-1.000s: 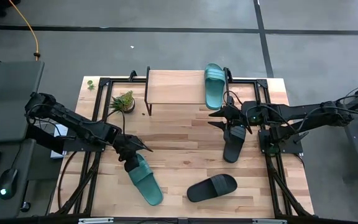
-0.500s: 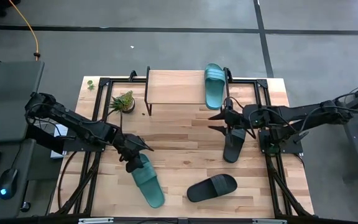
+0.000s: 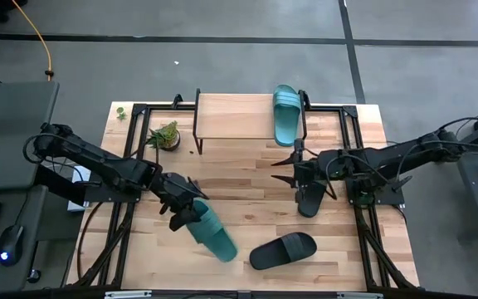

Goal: Pick and place slides into the shelf
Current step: Put the green slide on the shelf

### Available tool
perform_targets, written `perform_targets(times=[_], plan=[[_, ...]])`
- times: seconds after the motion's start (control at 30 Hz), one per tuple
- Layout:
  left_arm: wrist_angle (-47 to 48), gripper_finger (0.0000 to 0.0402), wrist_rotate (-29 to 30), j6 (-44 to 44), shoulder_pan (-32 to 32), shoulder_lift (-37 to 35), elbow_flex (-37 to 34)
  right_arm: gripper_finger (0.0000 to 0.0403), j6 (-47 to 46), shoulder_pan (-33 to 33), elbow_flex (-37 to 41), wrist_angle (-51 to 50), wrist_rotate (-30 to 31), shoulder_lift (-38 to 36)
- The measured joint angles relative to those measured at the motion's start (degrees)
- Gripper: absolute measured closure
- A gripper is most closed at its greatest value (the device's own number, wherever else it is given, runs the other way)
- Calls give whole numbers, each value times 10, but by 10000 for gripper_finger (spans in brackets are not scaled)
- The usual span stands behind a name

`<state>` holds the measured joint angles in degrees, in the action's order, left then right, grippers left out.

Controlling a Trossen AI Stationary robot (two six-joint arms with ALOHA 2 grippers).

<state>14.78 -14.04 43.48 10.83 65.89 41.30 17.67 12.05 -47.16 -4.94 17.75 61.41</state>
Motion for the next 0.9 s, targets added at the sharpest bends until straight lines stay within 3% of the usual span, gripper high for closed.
perform_targets(times=[0.23,0.5,0.7,0.9], plan=[[133,398,61,-69,0,0,109,263,66,24,0,30,63,21],[182,396,115,-117,-7,0,201,263,118,60,0,41,134,25],[202,395,112,-132,-55,0,225,255,177,100,0,80,154,25],[191,395,70,-137,-119,0,226,226,232,138,0,103,196,36]])
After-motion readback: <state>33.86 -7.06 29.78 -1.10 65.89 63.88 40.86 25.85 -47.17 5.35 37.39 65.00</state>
